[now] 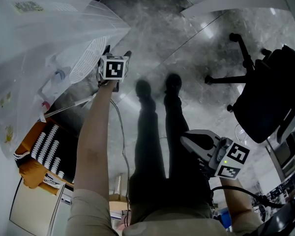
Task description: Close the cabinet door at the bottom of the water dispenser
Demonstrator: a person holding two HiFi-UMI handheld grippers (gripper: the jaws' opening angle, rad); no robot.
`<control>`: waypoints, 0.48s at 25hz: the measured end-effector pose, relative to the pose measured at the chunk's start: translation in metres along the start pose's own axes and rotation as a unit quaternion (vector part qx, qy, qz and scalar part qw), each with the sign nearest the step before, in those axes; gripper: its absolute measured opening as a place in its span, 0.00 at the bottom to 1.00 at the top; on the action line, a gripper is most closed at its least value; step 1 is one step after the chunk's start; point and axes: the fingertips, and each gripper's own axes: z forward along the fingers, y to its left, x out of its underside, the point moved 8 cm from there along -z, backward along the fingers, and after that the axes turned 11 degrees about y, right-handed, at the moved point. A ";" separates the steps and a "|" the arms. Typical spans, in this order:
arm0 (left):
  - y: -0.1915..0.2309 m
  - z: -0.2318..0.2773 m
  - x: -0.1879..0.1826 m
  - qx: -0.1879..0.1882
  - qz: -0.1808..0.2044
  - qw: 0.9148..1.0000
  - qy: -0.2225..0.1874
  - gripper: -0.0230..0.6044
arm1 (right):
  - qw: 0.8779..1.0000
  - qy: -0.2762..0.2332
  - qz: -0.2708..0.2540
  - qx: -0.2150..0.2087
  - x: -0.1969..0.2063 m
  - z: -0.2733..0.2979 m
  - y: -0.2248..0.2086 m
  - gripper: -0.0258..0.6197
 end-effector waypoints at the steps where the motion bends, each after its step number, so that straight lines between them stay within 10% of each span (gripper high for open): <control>1: -0.001 0.000 0.000 0.002 -0.004 1.000 -0.004 0.62 | 1.000 0.001 0.001 0.000 0.000 0.002 0.000 0.04; 12: -0.003 -0.004 0.014 0.009 0.024 1.000 0.016 0.62 | 1.000 0.003 -0.015 -0.001 -0.007 0.019 0.014 0.04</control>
